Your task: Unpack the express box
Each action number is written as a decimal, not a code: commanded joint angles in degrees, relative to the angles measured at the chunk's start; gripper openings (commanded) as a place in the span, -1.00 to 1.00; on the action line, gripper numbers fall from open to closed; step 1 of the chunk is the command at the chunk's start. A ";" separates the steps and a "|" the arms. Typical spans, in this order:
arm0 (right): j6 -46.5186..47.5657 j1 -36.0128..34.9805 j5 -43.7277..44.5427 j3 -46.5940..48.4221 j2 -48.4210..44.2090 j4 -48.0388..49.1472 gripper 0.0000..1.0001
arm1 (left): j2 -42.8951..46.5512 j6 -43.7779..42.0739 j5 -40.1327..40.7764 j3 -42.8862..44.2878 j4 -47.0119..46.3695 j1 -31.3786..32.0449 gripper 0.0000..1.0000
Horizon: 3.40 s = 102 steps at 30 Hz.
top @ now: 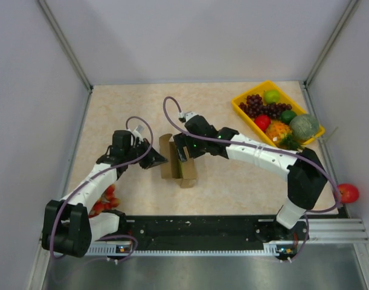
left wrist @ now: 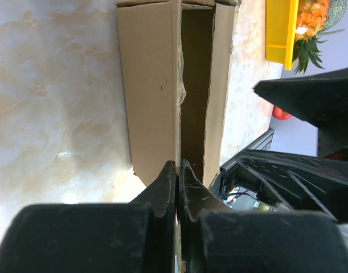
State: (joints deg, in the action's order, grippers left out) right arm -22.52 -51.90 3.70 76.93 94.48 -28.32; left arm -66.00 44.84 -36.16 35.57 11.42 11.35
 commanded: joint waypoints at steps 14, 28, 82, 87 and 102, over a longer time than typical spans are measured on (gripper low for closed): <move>-3.67 4.79 2.53 -6.87 0.72 -0.78 0.25 | 6.31 -14.16 3.12 10.40 16.96 -0.81 -1.00; -2.17 4.70 -1.85 -2.92 -5.97 1.76 0.30 | 5.09 -12.32 -5.06 11.71 15.39 -1.25 -1.00; -3.67 -2.85 2.17 -0.55 13.89 -2.35 -0.07 | 9.66 -0.72 3.73 3.10 13.89 -1.86 -1.00; -2.79 -3.82 5.26 0.33 14.86 -3.59 -0.07 | 9.13 -1.42 4.26 3.63 14.42 -1.86 -1.00; -2.96 -4.00 4.82 2.44 17.41 -3.68 -0.39 | 7.46 -3.18 4.52 5.47 15.56 -2.13 -1.00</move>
State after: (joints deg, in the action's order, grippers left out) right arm -26.17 -55.37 6.87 76.95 111.50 -31.16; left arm -57.71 43.18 -32.32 38.79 27.03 9.52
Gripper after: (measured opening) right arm 0.352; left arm 0.015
